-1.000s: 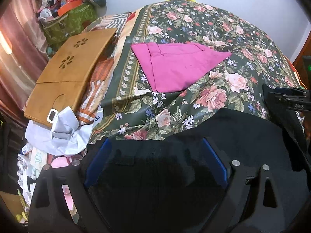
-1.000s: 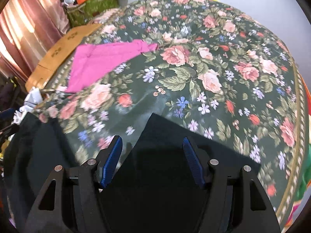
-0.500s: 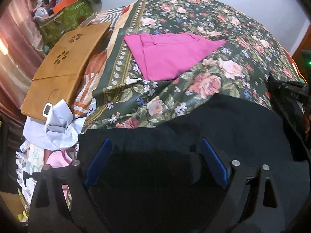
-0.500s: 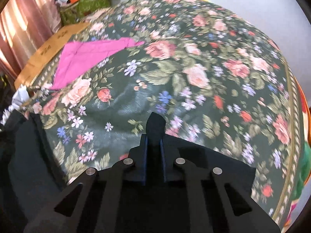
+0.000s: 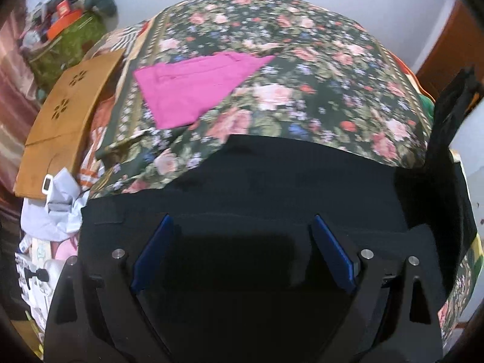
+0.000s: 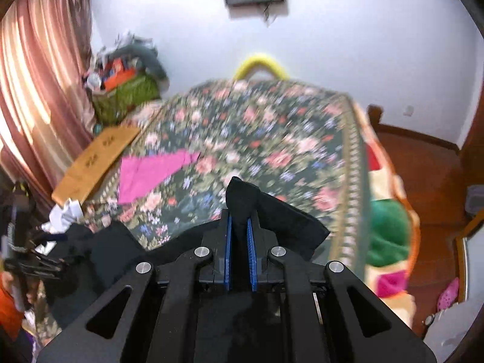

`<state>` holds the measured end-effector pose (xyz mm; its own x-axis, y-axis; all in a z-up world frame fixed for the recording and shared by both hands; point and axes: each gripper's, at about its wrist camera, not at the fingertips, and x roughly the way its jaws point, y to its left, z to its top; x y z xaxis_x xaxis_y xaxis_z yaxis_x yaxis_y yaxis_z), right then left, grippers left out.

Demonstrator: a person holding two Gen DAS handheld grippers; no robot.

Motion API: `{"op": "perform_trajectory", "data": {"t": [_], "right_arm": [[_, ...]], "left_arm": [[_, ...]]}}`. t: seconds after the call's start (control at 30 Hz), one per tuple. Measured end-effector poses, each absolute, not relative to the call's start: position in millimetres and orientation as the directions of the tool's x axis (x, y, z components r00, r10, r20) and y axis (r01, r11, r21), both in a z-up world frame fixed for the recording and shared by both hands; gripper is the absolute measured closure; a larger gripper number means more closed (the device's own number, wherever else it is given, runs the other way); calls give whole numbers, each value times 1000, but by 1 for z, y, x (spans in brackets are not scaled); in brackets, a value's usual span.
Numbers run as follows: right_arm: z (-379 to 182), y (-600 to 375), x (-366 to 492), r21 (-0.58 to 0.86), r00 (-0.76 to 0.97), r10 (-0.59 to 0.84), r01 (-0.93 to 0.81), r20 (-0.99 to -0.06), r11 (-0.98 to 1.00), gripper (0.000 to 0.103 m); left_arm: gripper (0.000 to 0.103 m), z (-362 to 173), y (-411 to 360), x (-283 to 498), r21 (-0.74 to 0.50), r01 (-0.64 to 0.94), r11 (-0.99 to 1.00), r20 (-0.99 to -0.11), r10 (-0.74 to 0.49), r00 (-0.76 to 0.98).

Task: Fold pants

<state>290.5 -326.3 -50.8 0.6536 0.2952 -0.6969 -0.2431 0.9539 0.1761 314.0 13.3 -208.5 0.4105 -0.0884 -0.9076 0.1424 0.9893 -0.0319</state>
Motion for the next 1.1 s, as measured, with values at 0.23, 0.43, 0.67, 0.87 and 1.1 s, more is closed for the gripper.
{"op": "perform_trajectory", "data": {"t": [0.23,0.43,0.67,0.87,1.1], "right_arm": [[-23,-365,244,190,722,280,-206,-632,960,95],[-37,-388,205,214,728,267,-167,-631,962,95],[-93,-418,164,257,664,237,-70,-709,964,95],[-137,-431,131,274,598,230,-18,-767,961,95],[-164,-429,105,261,575,191,42,-795,964,94]], "left_arm": [[10,-210,-31,296,-50,232,972,-922,-134,364],[10,-217,-58,279,-39,268,963,-934,-130,333],[8,-219,-67,268,-49,258,965,-935,-135,328],[8,-219,-68,262,-54,243,969,-933,-136,334],[4,-220,-65,257,-51,225,973,-921,-133,366]]}}
